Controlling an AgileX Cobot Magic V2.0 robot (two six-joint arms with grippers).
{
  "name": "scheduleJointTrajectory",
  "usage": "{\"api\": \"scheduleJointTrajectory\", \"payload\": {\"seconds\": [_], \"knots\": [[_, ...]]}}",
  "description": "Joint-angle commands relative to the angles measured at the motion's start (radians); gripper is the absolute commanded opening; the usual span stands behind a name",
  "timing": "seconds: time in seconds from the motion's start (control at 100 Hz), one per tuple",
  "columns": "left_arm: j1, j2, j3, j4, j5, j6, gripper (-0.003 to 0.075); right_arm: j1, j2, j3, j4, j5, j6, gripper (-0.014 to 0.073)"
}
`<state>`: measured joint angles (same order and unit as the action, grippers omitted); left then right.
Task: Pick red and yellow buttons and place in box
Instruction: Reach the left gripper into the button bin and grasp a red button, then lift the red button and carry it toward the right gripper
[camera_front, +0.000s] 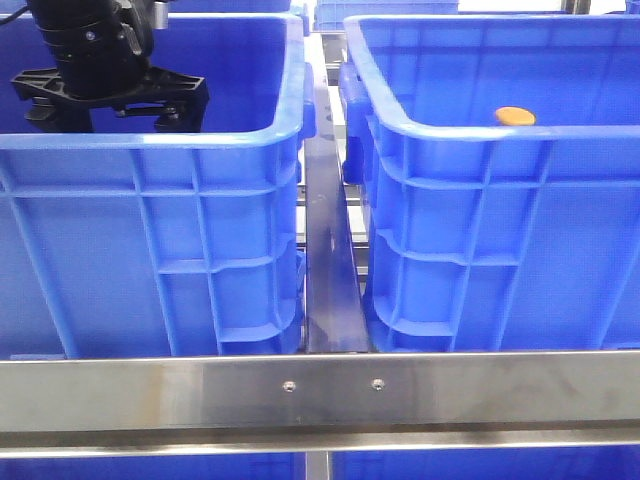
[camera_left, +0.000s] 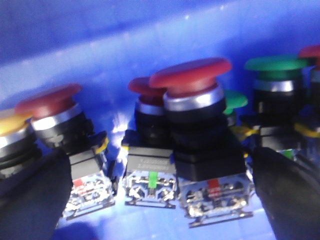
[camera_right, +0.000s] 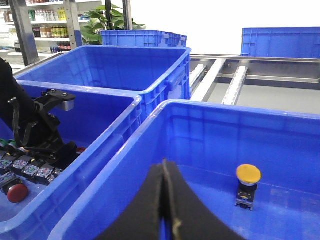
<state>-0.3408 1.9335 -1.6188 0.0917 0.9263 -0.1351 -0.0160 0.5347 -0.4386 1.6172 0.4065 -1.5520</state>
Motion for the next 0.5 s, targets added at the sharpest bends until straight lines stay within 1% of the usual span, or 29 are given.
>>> {"api": "scheduleJointTrajectory", "payload": {"seconds": [0.0, 0.05, 0.1, 0.22, 0.26, 0.29, 0.35, 0.49], "knots": [[0.002, -0.051, -0.033, 0.001, -0.039, -0.012, 0.0671, -0.003, 0.001, -0.027, 0.034, -0.004, -0.013, -0.0069], [0.002, -0.05, -0.033, 0.001, -0.039, -0.012, 0.0657, -0.003, 0.001, -0.027, 0.034, -0.004, -0.013, -0.0069], [0.002, -0.049, -0.033, -0.004, -0.039, -0.012, 0.0622, -0.003, 0.001, -0.027, 0.034, -0.004, -0.013, -0.0069], [0.002, -0.047, -0.033, -0.023, -0.03, -0.012, 0.0484, -0.003, 0.001, -0.027, 0.034, -0.004, -0.013, -0.0069], [0.002, -0.044, -0.033, -0.031, -0.03, -0.012, 0.0426, -0.003, 0.001, -0.027, 0.034, -0.004, -0.013, -0.0069], [0.002, -0.044, -0.033, -0.037, -0.03, -0.012, 0.0402, -0.003, 0.001, -0.027, 0.034, -0.004, -0.013, -0.0069], [0.002, -0.044, -0.033, -0.047, -0.03, -0.012, 0.0329, -0.003, 0.001, -0.027, 0.034, -0.004, -0.013, -0.0069], [0.002, -0.044, -0.033, -0.051, -0.026, -0.012, 0.0202, -0.003, 0.001, -0.027, 0.034, -0.004, -0.013, -0.0069]]}}
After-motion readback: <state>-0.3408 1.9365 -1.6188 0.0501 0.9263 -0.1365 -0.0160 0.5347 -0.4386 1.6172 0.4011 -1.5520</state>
